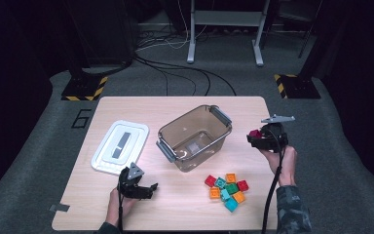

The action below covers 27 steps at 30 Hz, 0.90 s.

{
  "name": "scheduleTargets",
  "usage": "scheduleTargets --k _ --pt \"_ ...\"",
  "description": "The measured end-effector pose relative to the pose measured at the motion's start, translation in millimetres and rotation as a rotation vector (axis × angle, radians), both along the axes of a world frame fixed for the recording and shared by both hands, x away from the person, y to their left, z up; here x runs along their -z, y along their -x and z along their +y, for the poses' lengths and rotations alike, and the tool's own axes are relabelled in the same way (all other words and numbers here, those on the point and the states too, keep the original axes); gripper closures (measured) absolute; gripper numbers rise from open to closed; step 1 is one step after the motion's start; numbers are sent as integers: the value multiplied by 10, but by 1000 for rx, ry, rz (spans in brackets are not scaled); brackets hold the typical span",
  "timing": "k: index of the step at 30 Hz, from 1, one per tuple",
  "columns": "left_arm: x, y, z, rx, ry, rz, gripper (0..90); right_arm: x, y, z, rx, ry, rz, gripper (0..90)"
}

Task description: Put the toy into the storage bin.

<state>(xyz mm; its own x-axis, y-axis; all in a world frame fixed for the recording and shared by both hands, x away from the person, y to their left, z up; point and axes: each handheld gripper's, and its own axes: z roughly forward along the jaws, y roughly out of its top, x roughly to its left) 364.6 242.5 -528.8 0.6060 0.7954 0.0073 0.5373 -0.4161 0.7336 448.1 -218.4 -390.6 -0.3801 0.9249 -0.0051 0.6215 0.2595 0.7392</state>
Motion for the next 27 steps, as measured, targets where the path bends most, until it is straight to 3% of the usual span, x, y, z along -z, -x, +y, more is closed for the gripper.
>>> scheduleTargets --k 11,27 --pt "0 0 0 0 0 0 115 -174 -125 11 -3 6 -28 415" --pt "0 1 0 0 0 0 115 -432 -264 173 -22 13 -67 416"
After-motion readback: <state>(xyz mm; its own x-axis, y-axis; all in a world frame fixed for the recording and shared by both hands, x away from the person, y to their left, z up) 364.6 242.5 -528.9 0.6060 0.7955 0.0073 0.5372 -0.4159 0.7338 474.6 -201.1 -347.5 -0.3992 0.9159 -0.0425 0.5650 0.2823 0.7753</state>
